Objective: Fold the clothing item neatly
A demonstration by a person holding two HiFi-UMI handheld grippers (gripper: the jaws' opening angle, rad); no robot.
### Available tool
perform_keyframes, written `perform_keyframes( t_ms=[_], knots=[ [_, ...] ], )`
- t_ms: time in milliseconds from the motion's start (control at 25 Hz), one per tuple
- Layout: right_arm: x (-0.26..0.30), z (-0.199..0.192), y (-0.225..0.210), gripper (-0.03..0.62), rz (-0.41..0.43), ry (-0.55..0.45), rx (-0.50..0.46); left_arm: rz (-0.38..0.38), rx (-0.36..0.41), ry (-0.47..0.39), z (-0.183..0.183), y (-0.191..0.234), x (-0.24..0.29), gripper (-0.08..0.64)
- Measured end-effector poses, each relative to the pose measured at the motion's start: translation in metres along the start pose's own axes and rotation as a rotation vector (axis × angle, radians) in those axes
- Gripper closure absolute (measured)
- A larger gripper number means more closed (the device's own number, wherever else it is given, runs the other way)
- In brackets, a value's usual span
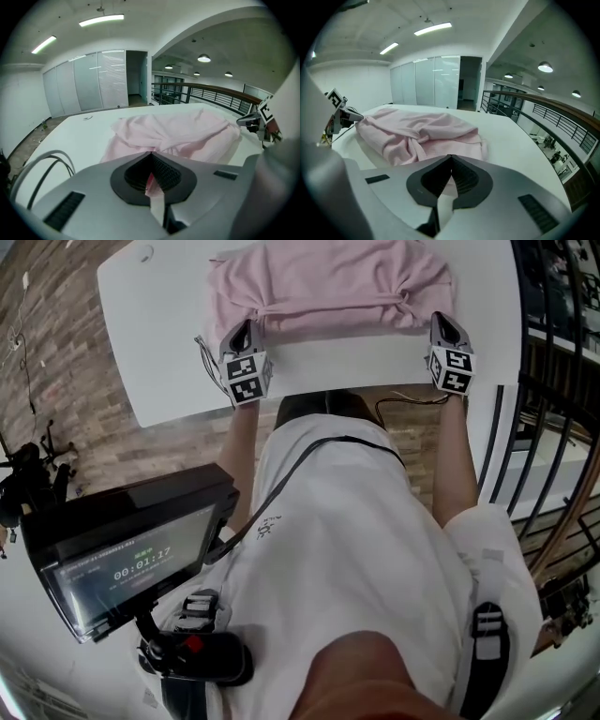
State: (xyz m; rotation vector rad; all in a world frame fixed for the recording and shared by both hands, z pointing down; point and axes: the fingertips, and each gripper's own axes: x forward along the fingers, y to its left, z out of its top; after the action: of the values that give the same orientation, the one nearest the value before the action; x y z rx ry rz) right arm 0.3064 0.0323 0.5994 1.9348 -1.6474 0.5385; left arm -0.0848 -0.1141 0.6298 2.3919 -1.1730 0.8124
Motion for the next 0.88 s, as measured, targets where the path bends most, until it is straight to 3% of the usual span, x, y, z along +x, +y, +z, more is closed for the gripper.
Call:
perform_keyframes(
  t_ms=[120, 280, 400, 520, 720, 880],
  knots=[
    [0.015, -0.019, -0.013, 0.589, -0.054, 0.097, -0.048, 0.029, 0.001, 0.063, -0.009, 0.013, 0.018, 0.558],
    [0.019, -0.031, -0.024, 0.589, -0.112, 0.173, -0.051, 0.06, -0.072, 0.097, -0.016, 0.025, 0.022, 0.558],
    [0.014, -0.024, -0.026, 0.589, -0.117, 0.121, 0.015, 0.106, -0.095, 0.108, -0.022, 0.036, 0.012, 0.557],
    [0.009, -0.009, -0.038, 0.589, -0.144, 0.054, -0.005, 0.117, -0.068, 0.096, -0.018, 0.046, 0.007, 0.557],
    [0.022, -0.038, -0.064, 0.589, -0.165, 0.181, -0.014, 0.067, -0.102, 0.155, -0.037, 0.049, 0.022, 0.558],
    [0.018, -0.028, -0.069, 0.589, -0.191, 0.161, -0.017, 0.087, -0.082, 0.151, -0.031, 0.054, 0.013, 0.558]
  ],
)
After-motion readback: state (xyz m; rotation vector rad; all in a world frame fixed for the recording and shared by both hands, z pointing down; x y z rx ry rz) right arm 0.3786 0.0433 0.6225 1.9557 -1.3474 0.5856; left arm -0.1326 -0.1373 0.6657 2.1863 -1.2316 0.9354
